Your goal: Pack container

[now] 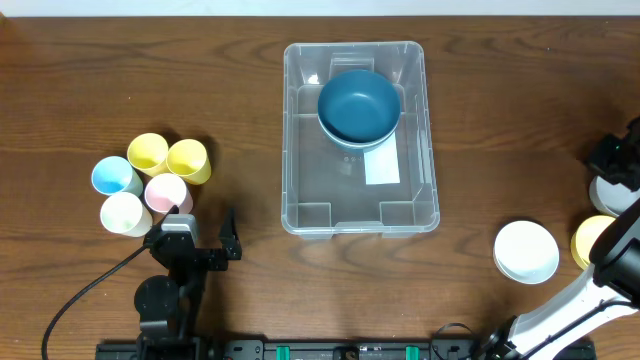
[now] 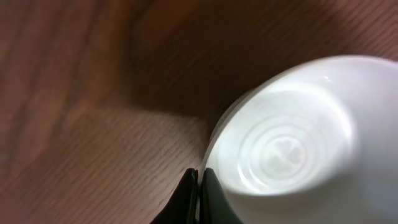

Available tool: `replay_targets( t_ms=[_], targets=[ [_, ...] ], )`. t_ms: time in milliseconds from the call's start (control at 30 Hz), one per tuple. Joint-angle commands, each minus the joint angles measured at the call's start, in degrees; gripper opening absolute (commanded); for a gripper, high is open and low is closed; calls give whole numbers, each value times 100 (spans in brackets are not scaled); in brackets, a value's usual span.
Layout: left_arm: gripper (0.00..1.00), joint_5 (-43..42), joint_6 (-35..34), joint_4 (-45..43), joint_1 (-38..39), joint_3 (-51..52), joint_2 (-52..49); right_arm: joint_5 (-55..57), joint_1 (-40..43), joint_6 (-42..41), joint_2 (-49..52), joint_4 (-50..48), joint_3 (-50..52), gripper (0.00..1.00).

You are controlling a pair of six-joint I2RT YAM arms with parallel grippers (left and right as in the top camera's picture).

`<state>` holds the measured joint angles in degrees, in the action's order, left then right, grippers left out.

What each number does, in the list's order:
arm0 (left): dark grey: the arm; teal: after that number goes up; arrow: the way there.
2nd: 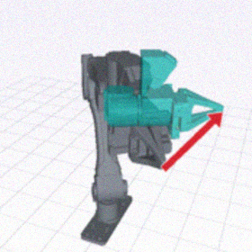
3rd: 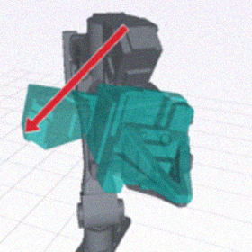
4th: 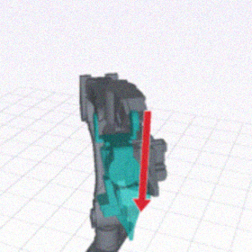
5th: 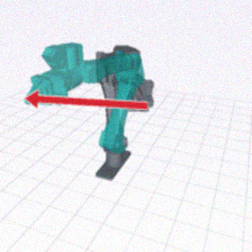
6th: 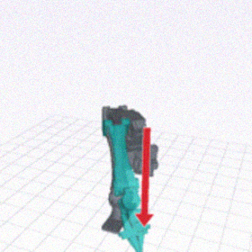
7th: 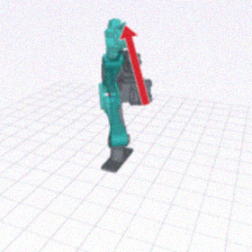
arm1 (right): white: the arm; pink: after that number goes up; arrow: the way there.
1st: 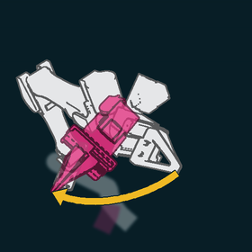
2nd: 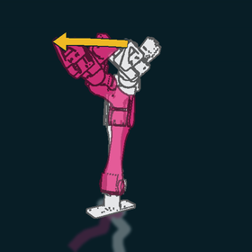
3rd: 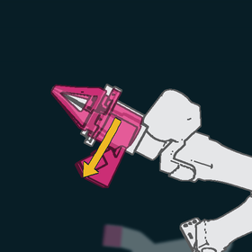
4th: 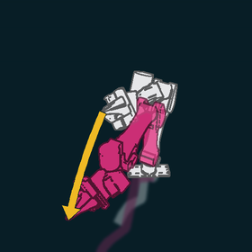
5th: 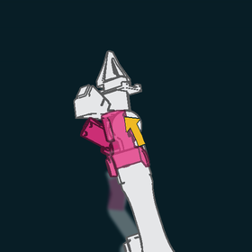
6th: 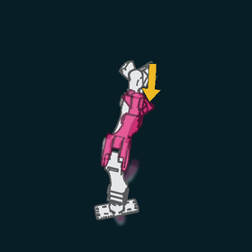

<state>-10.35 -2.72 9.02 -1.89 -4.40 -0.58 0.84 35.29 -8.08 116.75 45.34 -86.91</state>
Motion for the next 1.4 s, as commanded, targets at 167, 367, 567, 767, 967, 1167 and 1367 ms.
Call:
replay_targets(
  t_ms=[167,367,567,767,967,1167,1367],
  targets=[
    [98,-57,79,66,-39,142,35,-1126,-529,50,-522,1049,-1897,1],
    [98,-57,79,66,-39,142,35,-1526,-1836,365,-1248,1910,-3080,1],
    [98,-57,79,66,-39,142,35,-1436,-3759,243,-1843,2243,-3202,1],
    [98,-57,79,66,-39,142,35,-809,-5405,-168,-1700,2710,-3126,1],
    [98,-57,79,66,-39,142,35,-555,-6408,-232,-1250,2754,-2835,1],
    [98,-57,79,66,-39,142,35,-531,-6970,-282,-610,2769,-2730,1],
    [98,-57,79,66,-39,142,35,-535,-7340,-400,-127,2796,-2730,1]
  ],
)
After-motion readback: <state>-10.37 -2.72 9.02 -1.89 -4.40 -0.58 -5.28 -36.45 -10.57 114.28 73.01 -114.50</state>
